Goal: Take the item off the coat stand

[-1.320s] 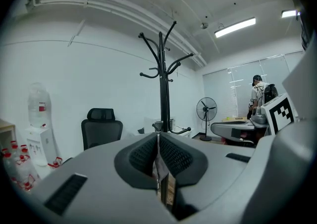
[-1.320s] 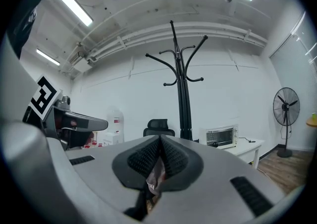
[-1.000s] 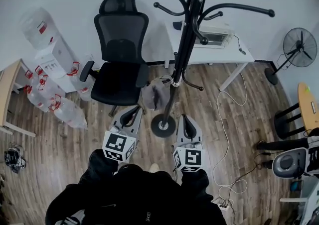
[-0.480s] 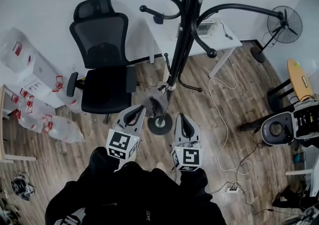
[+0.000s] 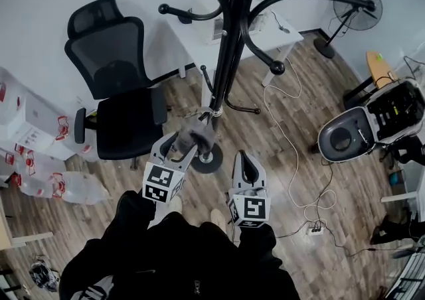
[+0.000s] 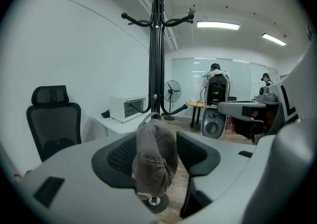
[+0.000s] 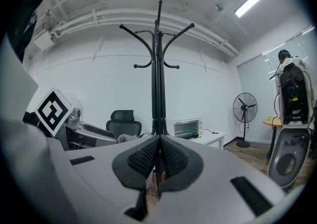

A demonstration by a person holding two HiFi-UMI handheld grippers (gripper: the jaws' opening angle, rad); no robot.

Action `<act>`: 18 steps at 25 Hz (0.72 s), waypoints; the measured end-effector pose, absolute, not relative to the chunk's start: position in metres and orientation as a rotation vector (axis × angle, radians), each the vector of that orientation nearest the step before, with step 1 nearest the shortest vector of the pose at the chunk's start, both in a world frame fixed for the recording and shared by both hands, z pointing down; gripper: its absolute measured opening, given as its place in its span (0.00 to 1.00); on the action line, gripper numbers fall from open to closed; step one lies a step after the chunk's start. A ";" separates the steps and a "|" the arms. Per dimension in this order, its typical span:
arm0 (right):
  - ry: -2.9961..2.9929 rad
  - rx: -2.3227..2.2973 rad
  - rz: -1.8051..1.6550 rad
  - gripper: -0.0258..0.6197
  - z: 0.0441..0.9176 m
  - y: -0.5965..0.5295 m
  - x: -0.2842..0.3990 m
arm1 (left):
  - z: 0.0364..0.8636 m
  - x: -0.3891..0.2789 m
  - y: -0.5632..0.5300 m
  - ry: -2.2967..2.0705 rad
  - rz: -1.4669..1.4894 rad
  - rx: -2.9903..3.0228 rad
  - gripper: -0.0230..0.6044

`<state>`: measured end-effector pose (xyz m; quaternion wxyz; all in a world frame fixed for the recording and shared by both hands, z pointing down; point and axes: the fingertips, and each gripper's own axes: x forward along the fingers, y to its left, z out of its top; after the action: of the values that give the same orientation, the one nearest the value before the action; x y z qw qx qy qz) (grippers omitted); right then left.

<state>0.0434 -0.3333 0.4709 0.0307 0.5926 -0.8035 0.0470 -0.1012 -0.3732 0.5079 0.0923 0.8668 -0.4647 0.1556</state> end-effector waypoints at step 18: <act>-2.328 1.990 0.181 0.07 0.480 -0.325 0.072 | 0.531 -0.100 -0.404 -1.388 0.548 2.528 0.15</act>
<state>0.0716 -0.3245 0.4803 0.0366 0.6482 -0.7583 0.0589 -0.0996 -0.4038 0.5307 0.1028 0.8566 -0.4704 0.1855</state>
